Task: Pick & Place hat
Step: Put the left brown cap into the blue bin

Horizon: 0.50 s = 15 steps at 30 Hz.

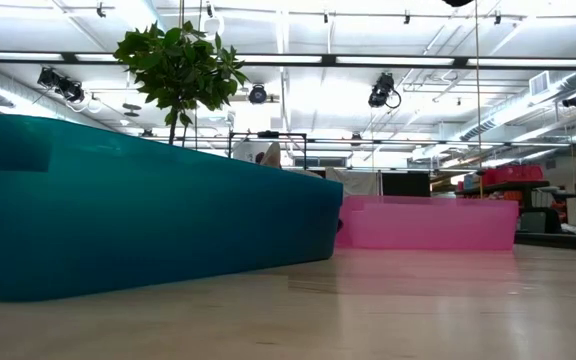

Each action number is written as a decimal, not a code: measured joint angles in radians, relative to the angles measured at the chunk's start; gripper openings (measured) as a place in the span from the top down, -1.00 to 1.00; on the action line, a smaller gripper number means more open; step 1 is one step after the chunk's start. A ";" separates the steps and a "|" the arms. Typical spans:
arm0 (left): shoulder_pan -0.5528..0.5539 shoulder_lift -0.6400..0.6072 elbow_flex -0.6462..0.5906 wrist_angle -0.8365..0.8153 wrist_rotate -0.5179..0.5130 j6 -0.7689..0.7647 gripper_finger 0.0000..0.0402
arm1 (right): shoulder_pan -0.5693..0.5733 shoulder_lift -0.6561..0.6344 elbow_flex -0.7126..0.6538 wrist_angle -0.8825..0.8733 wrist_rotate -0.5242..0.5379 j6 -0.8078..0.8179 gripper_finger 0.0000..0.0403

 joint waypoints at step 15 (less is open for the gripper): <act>0.079 0.028 0.001 -0.031 0.033 -0.226 -0.55 | -0.050 -0.061 0.000 -0.241 0.031 -0.200 1.00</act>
